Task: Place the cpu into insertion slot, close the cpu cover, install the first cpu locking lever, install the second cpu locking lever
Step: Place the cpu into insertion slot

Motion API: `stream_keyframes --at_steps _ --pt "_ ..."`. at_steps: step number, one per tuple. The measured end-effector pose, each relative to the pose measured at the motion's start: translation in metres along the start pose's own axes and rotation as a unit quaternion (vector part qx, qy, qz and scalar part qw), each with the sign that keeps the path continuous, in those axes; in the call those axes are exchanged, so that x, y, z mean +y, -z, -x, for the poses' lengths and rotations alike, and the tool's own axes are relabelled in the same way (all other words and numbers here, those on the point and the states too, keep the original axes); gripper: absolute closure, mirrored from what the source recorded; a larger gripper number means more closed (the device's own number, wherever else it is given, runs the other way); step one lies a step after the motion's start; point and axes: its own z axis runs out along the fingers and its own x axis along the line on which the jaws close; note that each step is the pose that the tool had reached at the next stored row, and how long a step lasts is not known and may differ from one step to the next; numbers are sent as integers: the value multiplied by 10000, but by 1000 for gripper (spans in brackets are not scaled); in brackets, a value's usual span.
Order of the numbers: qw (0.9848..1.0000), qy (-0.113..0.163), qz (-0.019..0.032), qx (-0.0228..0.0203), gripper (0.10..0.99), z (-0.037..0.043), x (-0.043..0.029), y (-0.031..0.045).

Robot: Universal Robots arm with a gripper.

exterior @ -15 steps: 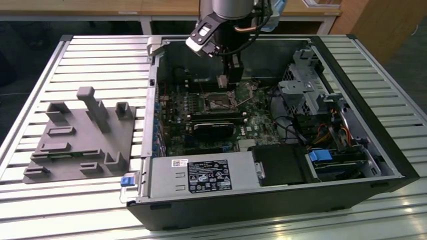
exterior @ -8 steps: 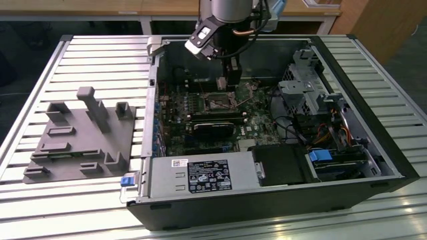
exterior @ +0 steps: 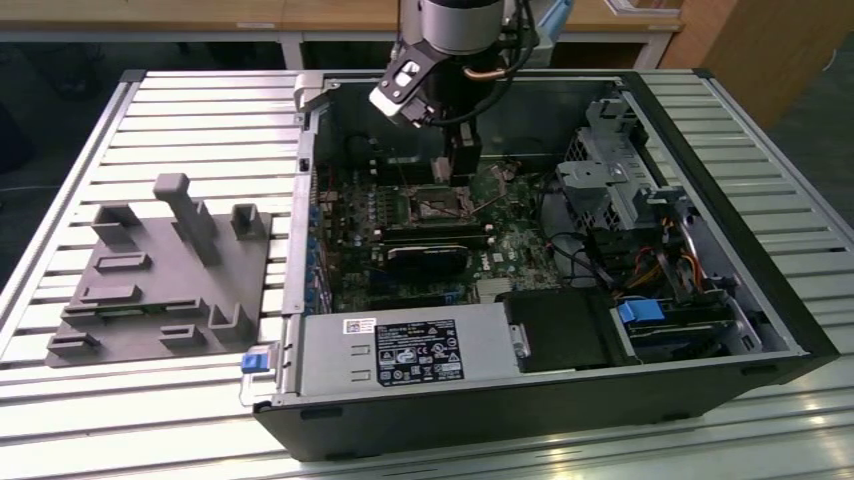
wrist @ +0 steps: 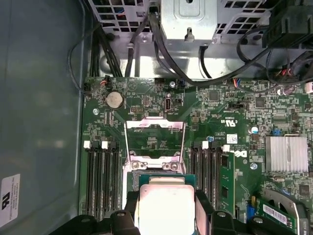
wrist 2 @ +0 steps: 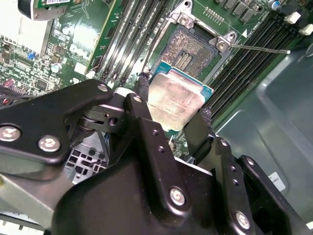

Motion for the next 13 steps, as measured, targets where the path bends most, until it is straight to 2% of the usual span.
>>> stream_keyframes --at_steps 13 --pt "9999 108 -1 8 549 -14 -42 -149"
